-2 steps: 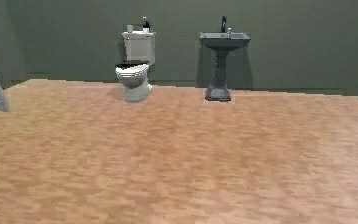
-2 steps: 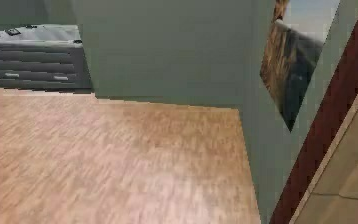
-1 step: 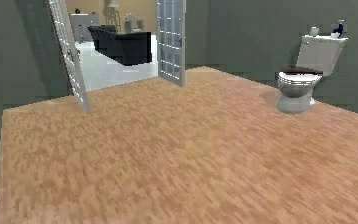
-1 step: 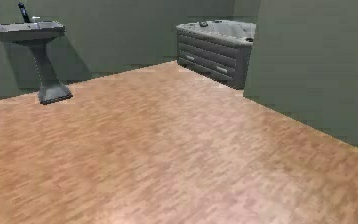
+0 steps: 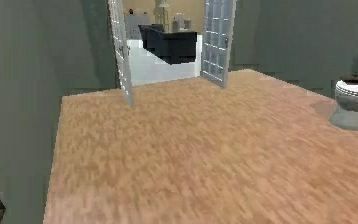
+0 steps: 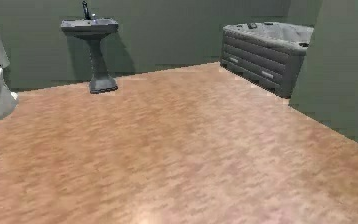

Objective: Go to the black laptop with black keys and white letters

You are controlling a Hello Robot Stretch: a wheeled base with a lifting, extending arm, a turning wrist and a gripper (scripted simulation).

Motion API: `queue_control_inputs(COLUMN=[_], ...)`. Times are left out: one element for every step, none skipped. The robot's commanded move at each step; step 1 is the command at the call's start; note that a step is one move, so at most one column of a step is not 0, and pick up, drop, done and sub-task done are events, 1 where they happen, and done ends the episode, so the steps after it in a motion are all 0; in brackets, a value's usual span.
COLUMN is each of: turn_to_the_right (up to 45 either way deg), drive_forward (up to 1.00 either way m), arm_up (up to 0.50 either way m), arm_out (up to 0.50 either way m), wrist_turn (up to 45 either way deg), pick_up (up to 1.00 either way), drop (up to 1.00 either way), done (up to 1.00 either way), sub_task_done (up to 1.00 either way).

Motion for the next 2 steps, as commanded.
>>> queue_control_inputs(turn_to_the_right=[0.0,-3.0], drive_forward=[1.0,0.0], arm_up=[0.0,0.0], arm_out=[0.0,0.0], wrist_turn=[0.0,0.0], pick_up=[0.0,0.0], drop=[0.0,0.0], done=[0.0,0.0], sub_task_done=[0.0,0.0])
